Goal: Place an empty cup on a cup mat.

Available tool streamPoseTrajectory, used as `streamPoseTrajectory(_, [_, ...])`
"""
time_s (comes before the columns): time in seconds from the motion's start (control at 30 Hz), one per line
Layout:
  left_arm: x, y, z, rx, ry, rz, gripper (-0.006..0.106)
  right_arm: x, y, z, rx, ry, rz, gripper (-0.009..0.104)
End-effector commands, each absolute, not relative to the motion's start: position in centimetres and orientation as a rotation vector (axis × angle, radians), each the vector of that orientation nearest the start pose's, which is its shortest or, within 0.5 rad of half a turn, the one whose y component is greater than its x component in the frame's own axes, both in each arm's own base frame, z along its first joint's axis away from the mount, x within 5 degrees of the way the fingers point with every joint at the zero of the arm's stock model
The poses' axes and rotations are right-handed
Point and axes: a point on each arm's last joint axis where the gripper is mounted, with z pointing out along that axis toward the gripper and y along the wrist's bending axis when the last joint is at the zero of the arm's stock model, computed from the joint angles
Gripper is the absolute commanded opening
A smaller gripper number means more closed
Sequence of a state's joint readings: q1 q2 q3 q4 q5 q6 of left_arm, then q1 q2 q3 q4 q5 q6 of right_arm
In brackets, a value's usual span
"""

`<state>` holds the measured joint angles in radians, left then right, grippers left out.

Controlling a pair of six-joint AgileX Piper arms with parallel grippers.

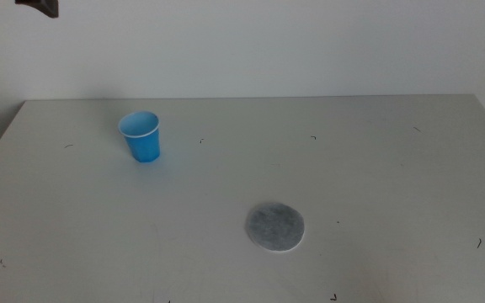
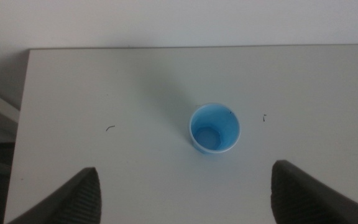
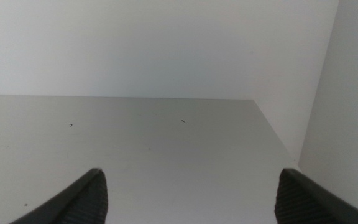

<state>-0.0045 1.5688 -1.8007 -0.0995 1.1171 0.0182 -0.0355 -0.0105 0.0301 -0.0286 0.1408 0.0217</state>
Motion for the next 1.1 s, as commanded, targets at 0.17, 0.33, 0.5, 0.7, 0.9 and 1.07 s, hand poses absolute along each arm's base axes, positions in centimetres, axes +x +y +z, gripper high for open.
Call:
streamPoseTrajectory(0.17, [36.4,-1.8,41.9,-0.013,2.391,-0.232,0.105,5.4,-0.2,20.2,0.009,1.535,-0.051,0.094])
streamPoseTrajectory(0.33, [39.3,-1.9,38.0,-0.026,2.493,-0.235,0.105,5.4,-0.2,20.2,0.009,1.535,-0.051,0.094])
streamPoseTrajectory(0.5, [41.8,-2.2,33.8,-0.052,2.585,-0.292,0.105,5.4,-0.2,20.2,0.009,1.535,-0.051,0.094])
streamPoseTrajectory(0.7, [44.4,-2.7,29.2,-0.092,2.641,-0.365,0.105,5.4,-0.2,20.2,0.009,1.535,-0.051,0.094])
streamPoseTrajectory(0.9, [46.2,-2.6,26.7,-0.097,2.611,-0.353,0.105,5.4,-0.2,20.2,0.009,1.535,-0.051,0.094])
streamPoseTrajectory(1.07, [47.3,-3.2,24.7,-0.091,2.591,-0.331,0.105,5.4,-0.2,20.2,0.009,1.535,-0.051,0.094])
